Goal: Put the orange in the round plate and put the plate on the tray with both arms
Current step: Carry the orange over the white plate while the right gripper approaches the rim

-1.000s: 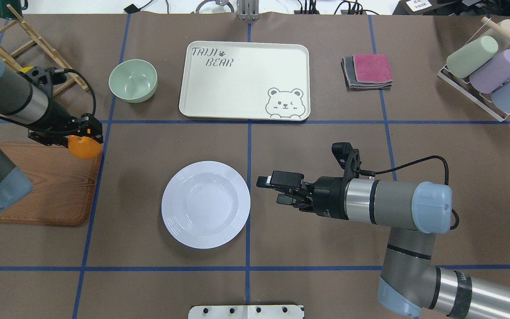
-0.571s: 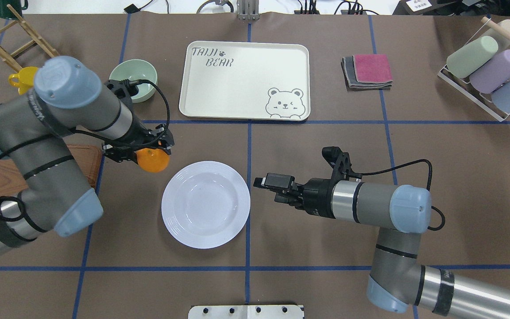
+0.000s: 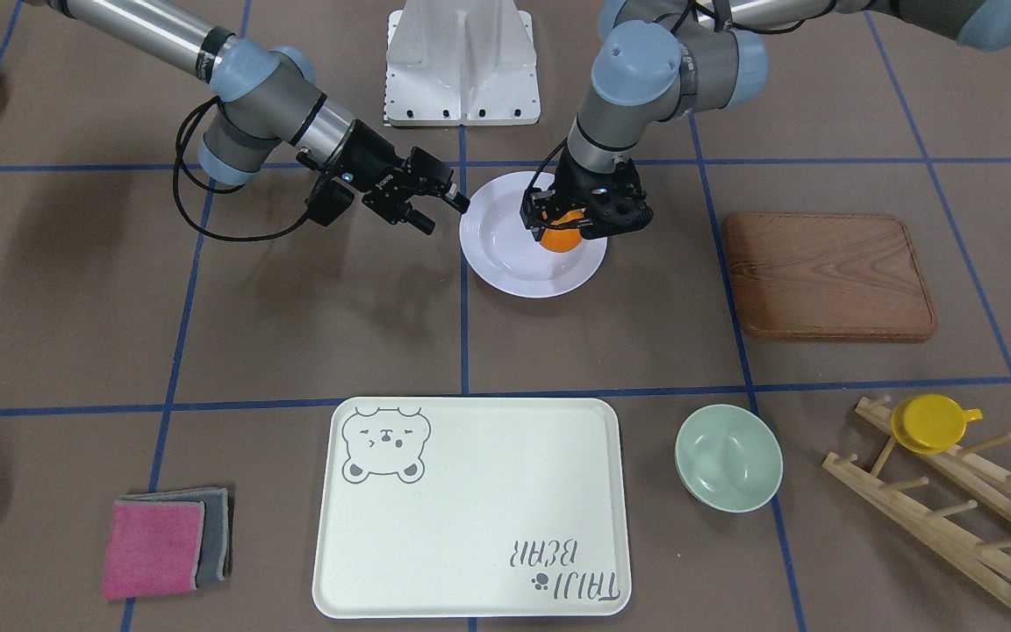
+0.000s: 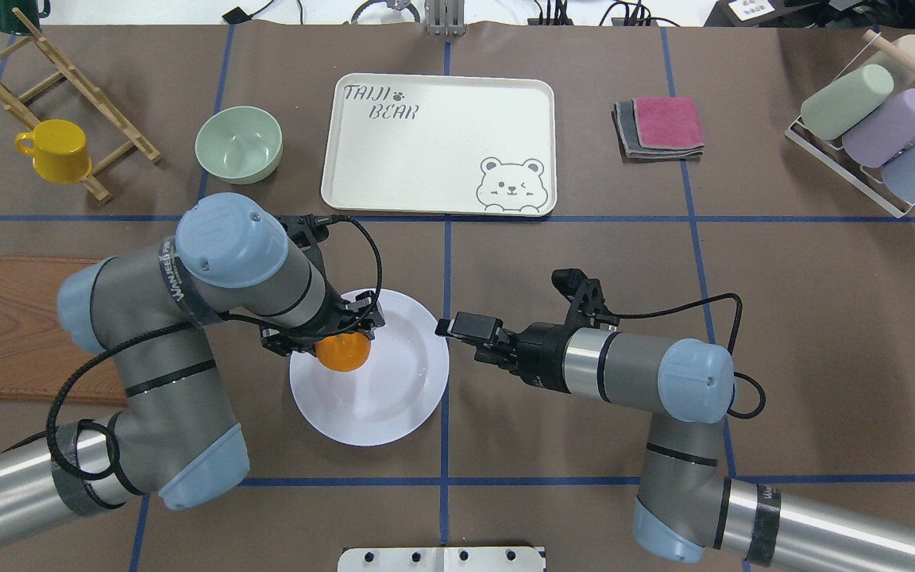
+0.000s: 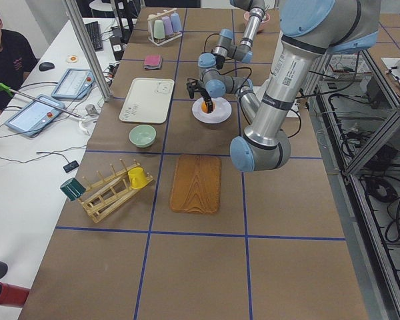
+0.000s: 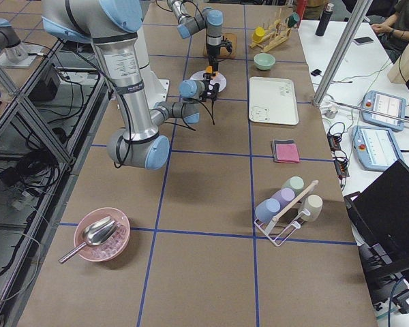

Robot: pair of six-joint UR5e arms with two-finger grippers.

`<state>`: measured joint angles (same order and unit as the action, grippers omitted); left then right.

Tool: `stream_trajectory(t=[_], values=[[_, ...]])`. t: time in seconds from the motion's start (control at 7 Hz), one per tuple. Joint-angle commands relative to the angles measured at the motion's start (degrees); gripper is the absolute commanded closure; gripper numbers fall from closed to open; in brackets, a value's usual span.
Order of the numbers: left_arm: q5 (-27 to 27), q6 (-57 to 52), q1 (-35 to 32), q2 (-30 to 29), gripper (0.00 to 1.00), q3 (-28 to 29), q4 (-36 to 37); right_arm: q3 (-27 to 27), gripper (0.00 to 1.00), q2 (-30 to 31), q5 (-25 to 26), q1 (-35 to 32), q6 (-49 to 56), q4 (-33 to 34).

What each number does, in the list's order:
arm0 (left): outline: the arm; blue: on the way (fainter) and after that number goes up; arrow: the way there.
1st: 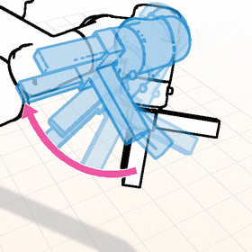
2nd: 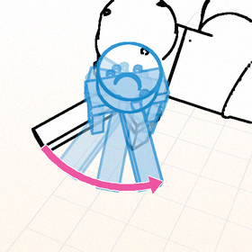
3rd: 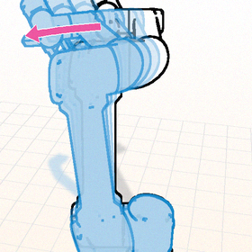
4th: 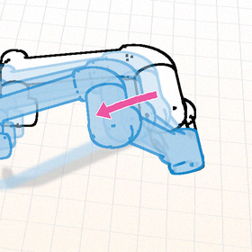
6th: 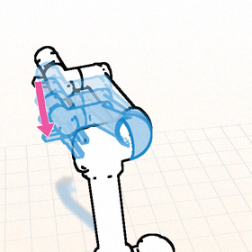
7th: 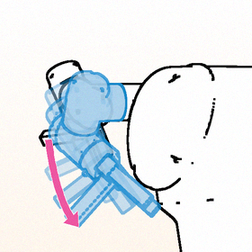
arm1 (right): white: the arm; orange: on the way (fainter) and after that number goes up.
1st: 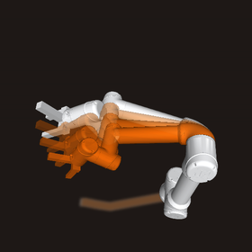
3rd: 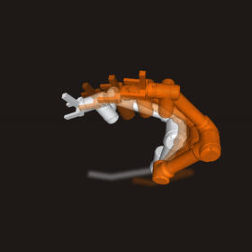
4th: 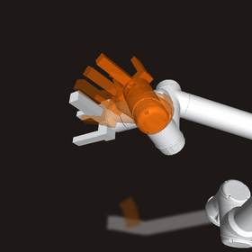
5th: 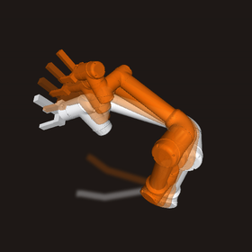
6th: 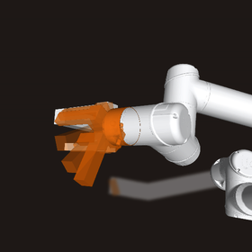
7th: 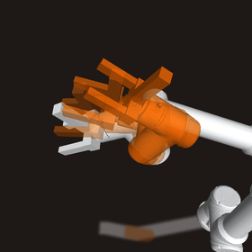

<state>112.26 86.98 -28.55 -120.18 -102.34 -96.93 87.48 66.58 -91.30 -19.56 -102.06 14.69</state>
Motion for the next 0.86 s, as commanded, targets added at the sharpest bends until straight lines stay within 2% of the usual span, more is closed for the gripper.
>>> stream_trajectory(t=[0.0, 0.14, 0.71], values=[[-1.9, 0.6, 2.0, 0.0, 0.15, 0.0, -0.2, -0.7, 0.02, -0.1, 0.9, 0.3, 0.6, 0.3], [-1.9, 0.1, 2.0, 0.1, 0.03, -0.1, -0.3, -0.9, 0.02, -0.7, 0.9, 0.6, 0.6, 0.3], [-1.4, -1.1, 0.5, 3.0, 0.02, -5.9, 0.2, -4.5, 0.02, -2.9, 1.1, 1.6, 0.7, -0.2]])
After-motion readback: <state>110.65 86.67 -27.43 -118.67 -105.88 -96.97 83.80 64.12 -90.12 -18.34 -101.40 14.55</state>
